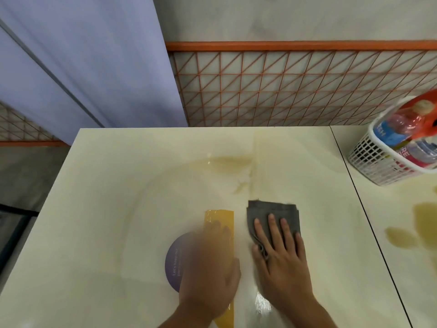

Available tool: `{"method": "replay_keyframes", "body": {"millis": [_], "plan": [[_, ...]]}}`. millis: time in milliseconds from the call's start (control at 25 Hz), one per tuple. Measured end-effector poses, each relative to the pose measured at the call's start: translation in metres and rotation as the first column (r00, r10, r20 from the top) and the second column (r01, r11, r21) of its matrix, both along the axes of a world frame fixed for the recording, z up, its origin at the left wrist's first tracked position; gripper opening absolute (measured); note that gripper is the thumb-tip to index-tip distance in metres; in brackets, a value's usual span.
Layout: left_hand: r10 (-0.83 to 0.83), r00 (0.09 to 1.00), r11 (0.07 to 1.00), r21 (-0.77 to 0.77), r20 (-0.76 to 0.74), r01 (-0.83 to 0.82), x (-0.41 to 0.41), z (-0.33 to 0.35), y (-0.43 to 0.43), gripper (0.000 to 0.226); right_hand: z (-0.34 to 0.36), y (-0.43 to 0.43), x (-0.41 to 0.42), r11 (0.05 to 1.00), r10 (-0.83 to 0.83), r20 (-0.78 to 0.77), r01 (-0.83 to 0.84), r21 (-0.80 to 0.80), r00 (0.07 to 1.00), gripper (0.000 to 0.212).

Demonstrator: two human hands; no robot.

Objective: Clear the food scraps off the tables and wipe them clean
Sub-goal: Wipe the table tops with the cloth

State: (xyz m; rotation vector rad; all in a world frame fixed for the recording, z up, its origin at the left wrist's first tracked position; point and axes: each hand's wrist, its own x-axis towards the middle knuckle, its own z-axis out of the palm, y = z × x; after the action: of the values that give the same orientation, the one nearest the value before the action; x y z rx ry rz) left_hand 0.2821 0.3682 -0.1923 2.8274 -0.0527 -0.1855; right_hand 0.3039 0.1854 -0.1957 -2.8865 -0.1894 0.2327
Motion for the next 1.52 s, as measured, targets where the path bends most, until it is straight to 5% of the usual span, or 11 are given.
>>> {"method": "replay_keyframes", "body": {"millis": [160, 440, 600, 920, 1280, 1520], "plan": [[0.015, 1.000, 0.999, 0.038, -0.019, -0.014, 0.002, 0.001, 0.000, 0.066, 0.009, 0.017, 0.089, 0.995, 0.098, -0.022, -0.098, -0.030, 0.995, 0.060], [0.018, 1.000, 0.999, 0.031, -0.011, -0.018, 0.001, 0.001, 0.001, 0.064, 0.009, 0.052, 0.272, 0.999, 0.003, -0.104, -0.009, -0.051, 0.995, 0.059], [0.001, 1.000, 1.000, 0.023, -0.016, -0.001, 0.001, -0.001, 0.003, 0.065, 0.008, 0.057, 0.256, 1.000, -0.023, -0.067, 0.022, -0.008, 0.997, 0.059], [0.022, 0.998, 0.999, 0.034, -0.058, -0.020, 0.004, -0.001, 0.002, 0.067, -0.001, 0.050, 0.088, 0.995, 0.100, -0.020, -0.101, -0.025, 0.995, 0.058], [-0.008, 0.999, 1.000, 0.023, -0.032, 0.008, 0.002, 0.002, 0.002, 0.063, 0.006, 0.065, 0.288, 1.000, 0.003, -0.036, -0.005, -0.029, 0.999, 0.059], [0.003, 1.000, 1.000, 0.015, 0.001, -0.003, 0.005, 0.001, 0.003, 0.064, 0.008, 0.119, 0.276, 0.995, 0.095, -0.059, -0.097, -0.033, 0.994, 0.059]]}}
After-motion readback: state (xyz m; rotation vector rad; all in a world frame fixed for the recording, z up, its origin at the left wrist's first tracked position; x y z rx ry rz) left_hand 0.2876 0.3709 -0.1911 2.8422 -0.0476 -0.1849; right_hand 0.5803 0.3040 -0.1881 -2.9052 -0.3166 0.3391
